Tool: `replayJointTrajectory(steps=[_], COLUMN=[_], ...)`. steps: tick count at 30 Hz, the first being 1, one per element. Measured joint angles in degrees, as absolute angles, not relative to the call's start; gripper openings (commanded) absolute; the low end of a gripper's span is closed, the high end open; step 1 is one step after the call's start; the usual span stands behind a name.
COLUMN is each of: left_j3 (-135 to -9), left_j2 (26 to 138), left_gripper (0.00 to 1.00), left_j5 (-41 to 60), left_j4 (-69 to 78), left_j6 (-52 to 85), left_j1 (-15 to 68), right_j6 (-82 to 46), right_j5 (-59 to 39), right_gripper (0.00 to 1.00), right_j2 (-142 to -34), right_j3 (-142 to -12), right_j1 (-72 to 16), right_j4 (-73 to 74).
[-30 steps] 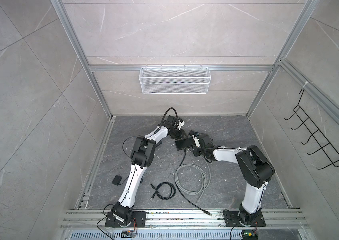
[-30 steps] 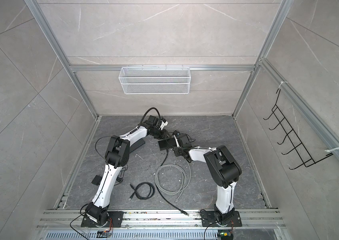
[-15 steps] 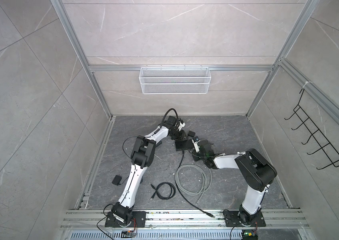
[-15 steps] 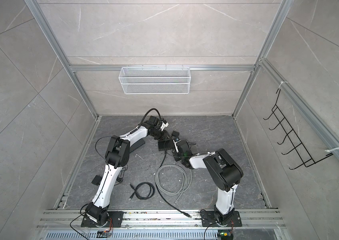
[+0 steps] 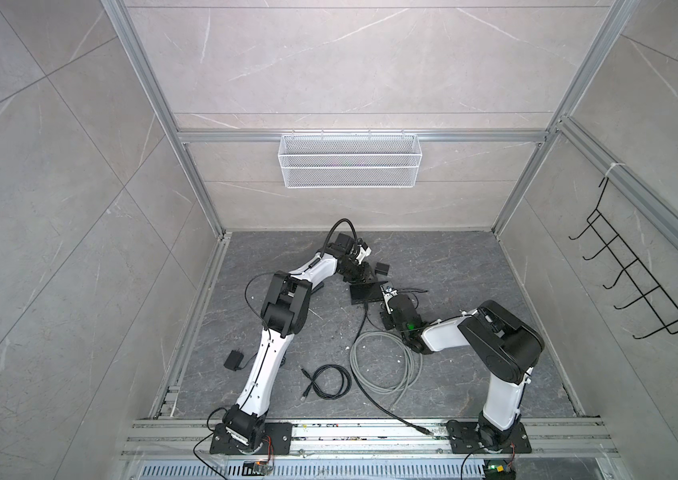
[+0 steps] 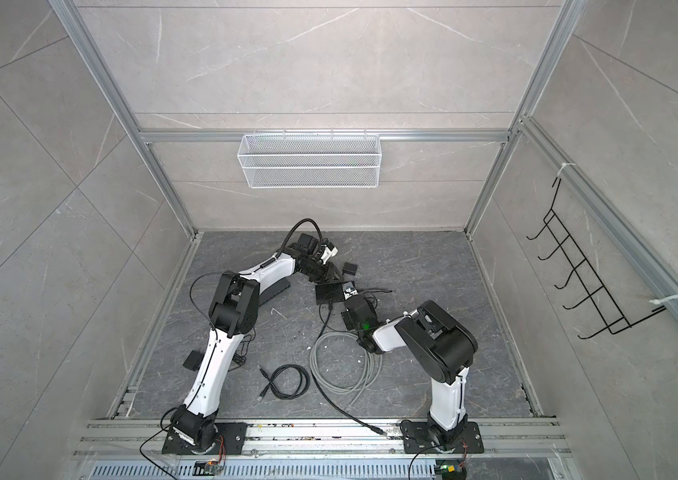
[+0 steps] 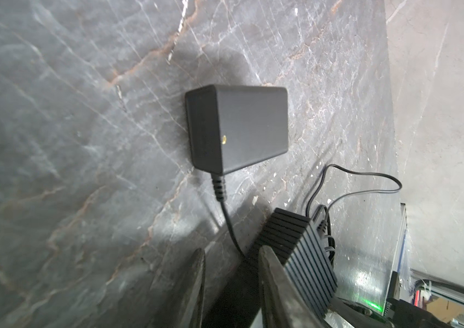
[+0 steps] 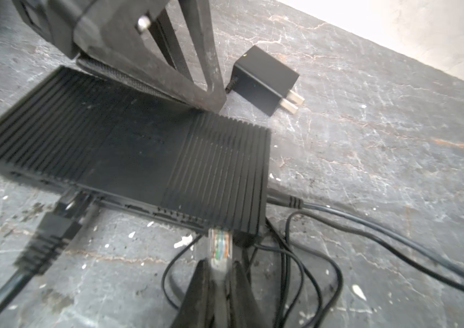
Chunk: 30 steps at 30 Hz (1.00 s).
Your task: Insert the plug into the switch port
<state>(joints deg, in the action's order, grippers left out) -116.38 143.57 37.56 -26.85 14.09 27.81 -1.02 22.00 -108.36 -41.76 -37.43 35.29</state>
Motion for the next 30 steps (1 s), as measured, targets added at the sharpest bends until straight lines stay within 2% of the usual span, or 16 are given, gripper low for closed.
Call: replayJointTrajectory(steps=[11, 20, 30], left_j3=[-119.3, -122.0, -122.0], left_j2=[144.9, 147.6, 149.2], left_gripper=[0.38, 0.38, 0.36], left_j5=[44.9, 48.2, 51.3], left_j4=[-31.5, -29.8, -25.1], left_j6=[10.0, 9.2, 9.9], left_j1=[28.4, 28.9, 28.3], right_j6=[-0.7, 0.1, -0.2], right_j5=[23.2, 21.1, 16.6], right_gripper=[0.16, 0.15, 0.15], right_j2=[-108.4, -108.4, -107.8], right_j3=[-41.5, -41.7, -48.6], right_j1=[-37.9, -36.9, -34.6], right_j4=[36.5, 35.0, 22.3])
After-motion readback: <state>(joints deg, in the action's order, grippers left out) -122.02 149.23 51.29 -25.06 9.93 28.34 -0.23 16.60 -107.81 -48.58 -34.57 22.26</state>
